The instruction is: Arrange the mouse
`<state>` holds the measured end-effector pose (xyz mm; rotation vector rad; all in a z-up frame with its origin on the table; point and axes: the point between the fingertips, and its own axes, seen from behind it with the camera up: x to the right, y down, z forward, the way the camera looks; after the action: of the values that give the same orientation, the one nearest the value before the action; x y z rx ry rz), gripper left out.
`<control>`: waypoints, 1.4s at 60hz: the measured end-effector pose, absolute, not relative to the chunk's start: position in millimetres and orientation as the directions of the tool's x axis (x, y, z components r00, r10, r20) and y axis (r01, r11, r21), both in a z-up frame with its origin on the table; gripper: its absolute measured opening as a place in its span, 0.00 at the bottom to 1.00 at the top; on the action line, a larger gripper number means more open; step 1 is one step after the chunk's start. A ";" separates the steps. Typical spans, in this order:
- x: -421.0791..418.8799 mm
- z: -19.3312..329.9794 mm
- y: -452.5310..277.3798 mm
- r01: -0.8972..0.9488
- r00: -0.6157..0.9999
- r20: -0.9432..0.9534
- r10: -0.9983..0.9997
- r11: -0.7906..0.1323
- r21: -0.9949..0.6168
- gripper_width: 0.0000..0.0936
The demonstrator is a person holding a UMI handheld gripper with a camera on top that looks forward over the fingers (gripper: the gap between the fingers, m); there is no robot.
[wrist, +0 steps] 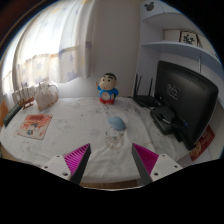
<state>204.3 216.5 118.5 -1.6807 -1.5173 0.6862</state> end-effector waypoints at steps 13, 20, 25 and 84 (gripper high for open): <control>148.3 76.3 254.9 0.506 0.120 0.110 0.987 0.035 -0.862 0.92; 119.3 54.6 267.3 0.498 0.096 0.101 0.990 0.040 -0.866 0.91; 97.7 39.5 275.7 0.499 0.088 0.088 0.992 0.032 -0.866 0.91; -58.5 -15.0 295.4 0.594 0.014 0.054 0.998 0.035 -0.804 0.53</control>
<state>-58.5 295.4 -15.0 -1.6332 -1.6546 0.7794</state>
